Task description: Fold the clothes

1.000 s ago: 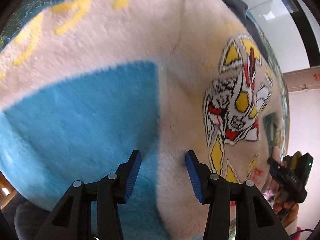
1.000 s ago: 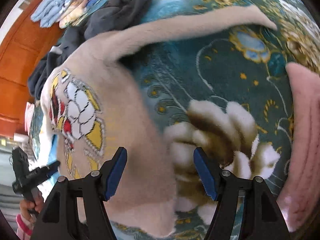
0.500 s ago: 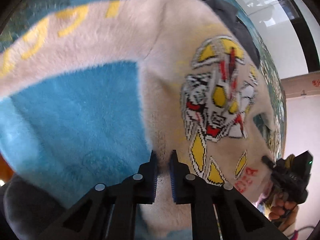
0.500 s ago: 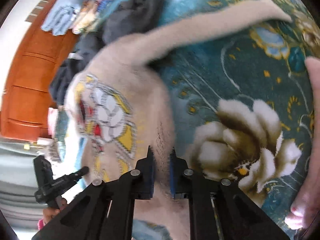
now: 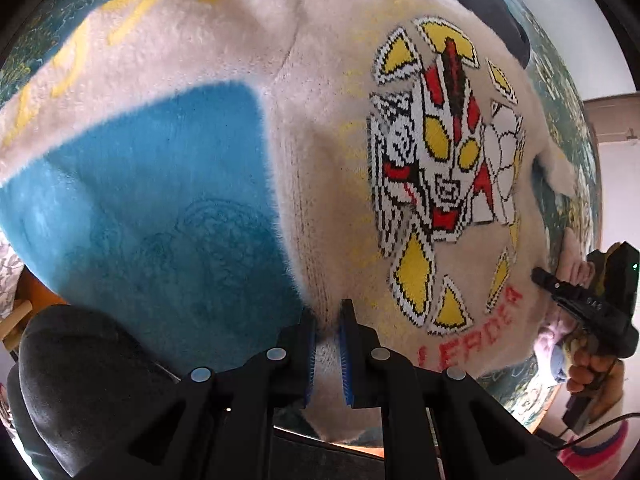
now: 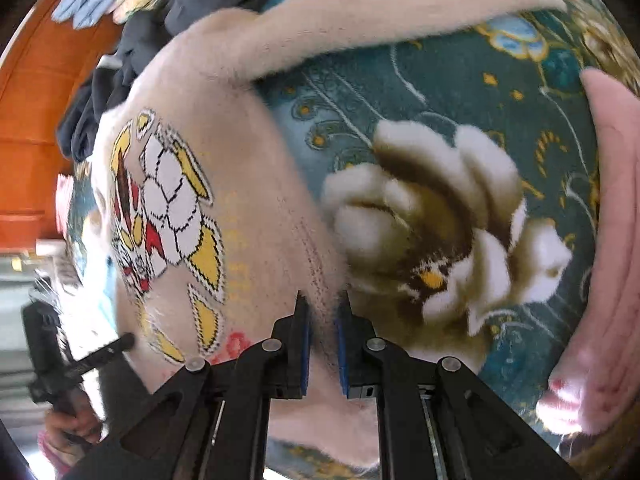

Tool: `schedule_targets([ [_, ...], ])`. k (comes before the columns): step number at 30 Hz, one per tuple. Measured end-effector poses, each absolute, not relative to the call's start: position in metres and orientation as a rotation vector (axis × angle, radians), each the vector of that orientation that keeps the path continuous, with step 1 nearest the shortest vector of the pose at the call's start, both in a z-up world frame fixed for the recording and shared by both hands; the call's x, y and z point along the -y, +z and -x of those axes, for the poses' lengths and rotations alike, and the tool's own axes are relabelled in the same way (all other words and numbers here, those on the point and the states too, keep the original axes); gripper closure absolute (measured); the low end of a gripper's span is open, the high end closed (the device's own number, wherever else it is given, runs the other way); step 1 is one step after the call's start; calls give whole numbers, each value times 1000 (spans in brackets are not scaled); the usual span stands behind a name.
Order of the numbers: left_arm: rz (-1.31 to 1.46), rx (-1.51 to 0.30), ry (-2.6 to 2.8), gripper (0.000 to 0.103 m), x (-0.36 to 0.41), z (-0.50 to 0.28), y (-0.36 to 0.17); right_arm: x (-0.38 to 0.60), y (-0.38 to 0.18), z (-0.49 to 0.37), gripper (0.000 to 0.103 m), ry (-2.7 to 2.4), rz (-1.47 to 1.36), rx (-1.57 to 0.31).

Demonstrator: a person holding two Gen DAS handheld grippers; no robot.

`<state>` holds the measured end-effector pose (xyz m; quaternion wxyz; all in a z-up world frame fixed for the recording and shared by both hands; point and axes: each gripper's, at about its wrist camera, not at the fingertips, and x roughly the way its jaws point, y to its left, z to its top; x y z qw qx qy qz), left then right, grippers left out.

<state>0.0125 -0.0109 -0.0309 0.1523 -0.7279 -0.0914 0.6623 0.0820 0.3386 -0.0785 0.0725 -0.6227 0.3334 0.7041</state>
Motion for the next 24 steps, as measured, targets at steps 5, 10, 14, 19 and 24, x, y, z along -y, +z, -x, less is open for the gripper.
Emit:
schedule_targets([
  [5,2093,283,1837,87,12,-1,-21,-345,-59,-72,87,2168,1817,-974],
  [10,2030,283,1864,67,21,14,0,-374,-34,-62,67,2257,1636,-1002],
  [14,1881,380,2004,48,41,12,29,-422,-27,-48,64,2250,1356,-1136],
  [19,1703,568,2131,42,61,32,33,-473,-44,-46,44,2097,1184,-1203],
  [24,1676,697,2198,41,63,40,20,-519,-62,-52,44,1967,1066,-1241],
])
